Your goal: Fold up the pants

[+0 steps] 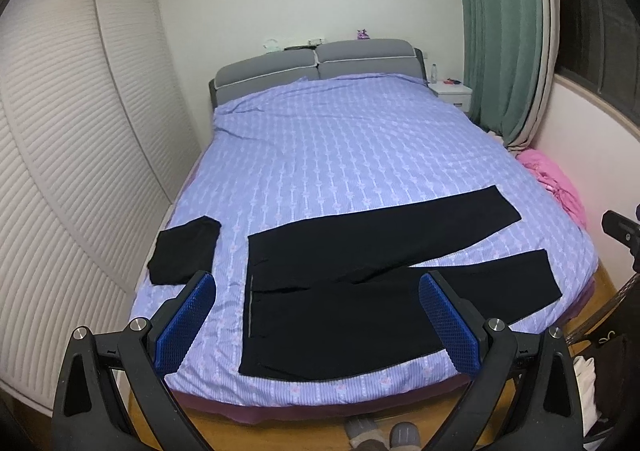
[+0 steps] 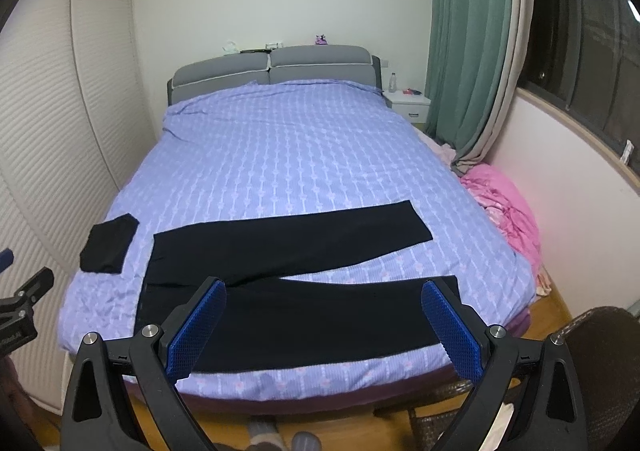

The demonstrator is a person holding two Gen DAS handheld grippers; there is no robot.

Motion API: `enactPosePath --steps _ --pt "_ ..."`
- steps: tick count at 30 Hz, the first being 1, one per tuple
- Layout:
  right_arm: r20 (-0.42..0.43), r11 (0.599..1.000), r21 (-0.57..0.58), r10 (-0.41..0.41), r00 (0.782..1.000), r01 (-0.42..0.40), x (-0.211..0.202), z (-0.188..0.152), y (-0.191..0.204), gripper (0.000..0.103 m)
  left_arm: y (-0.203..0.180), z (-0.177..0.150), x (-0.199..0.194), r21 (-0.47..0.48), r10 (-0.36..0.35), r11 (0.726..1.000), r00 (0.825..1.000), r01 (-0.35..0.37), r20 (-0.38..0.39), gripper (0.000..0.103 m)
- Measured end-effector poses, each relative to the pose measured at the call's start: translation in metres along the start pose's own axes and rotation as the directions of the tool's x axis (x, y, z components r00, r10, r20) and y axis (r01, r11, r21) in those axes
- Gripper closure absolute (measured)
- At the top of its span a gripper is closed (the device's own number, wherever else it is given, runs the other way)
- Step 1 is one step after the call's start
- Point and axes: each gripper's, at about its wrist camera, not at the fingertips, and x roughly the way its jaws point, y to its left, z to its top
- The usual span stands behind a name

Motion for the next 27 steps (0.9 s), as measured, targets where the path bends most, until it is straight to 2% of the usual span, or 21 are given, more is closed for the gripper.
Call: enactPosePath --steps 8,15,22,27 --pt "0.007 0.999 0.012 -0.047 0.999 0.047 0.009 0.012 0.019 0.004 0.015 0.017 0.025 0.02 -0.036 0.999 0.999 0.036 0.009 0.0" --pt "-0.001 0.997 0.008 -0.076 0.997 0.076 0.02 0.022 0.025 0.004 0.014 0.026 0.043 0.041 -0.023 0.999 1.0 0.022 0.012 0.0" --pt "-0.006 0.997 0.006 -0.076 0.997 0.076 0.044 0.034 0.017 0.004 -0.005 0.044 0.065 0.064 -0.042 0.997 0.999 0.041 0.02 0.0" --pt "-0.002 0.998 0.027 -0.048 0.999 0.048 0.073 0.046 -0.007 0.004 -0.041 0.073 0.089 0.092 -0.066 0.994 0.996 0.061 0.054 0.0"
